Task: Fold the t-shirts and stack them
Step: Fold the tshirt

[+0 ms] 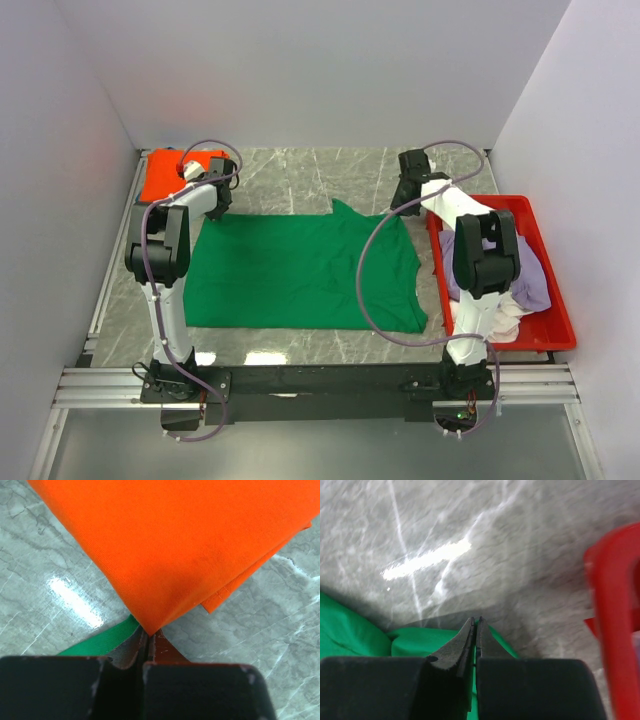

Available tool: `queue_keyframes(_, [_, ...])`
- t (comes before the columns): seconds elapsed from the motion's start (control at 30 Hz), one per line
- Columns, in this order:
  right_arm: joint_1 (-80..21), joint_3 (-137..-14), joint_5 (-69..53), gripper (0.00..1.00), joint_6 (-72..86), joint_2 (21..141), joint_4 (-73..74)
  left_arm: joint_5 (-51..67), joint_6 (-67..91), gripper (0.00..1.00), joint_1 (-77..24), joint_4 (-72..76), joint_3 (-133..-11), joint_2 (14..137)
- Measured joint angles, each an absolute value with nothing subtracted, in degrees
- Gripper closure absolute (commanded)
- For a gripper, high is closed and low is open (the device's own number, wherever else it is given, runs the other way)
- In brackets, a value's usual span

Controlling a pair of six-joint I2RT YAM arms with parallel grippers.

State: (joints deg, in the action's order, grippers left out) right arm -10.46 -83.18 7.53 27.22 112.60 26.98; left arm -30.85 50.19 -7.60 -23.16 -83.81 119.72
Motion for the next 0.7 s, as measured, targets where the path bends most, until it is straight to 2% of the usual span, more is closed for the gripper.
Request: queue_keyframes(0.7, [-7.8,-77.3,8.3,1.00,30.1,109.3,24.0,-29.6,50.2,0.99,-7.5,-24.8,-82.2,116.8])
